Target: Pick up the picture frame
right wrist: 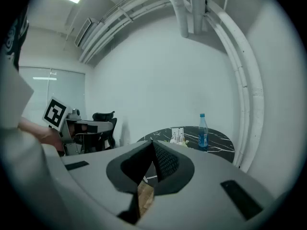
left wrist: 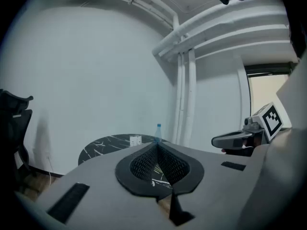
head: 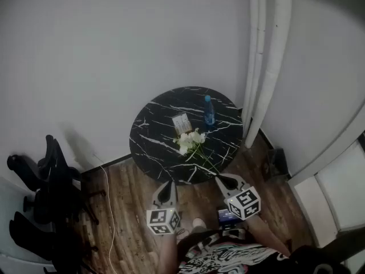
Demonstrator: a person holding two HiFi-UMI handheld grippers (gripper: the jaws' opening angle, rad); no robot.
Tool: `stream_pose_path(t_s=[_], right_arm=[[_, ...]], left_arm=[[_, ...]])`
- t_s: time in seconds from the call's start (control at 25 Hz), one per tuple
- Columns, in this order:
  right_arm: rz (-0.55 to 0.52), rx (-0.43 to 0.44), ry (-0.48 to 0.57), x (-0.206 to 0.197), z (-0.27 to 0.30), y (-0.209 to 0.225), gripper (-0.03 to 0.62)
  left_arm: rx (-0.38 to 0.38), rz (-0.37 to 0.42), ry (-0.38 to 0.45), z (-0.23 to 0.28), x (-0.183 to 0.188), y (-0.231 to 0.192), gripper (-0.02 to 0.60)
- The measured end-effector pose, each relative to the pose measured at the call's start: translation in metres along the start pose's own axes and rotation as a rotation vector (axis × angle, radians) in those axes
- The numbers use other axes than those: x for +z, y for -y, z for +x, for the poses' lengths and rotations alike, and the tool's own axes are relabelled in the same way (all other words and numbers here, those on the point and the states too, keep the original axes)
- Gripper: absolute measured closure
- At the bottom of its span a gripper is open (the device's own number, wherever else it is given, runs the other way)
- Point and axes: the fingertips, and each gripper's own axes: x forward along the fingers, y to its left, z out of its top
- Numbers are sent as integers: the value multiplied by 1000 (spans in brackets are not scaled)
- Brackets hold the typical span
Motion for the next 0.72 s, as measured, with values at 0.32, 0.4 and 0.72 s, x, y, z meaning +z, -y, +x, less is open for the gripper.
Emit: stream_pose_path(t_s=[0.32,0.4,0.72], right_arm=[[-13,-6,-7,-5,-7,5,577],[-8,-4,-6,-5,-8,7,577],[24,0,-4,-9,-1,12,576]], left_arm=[[-10,-9,-21,7,-7,9,568],[-12,-8,-24,9,-8,11,568],[-12,-19,-37,18,-8,7,568]])
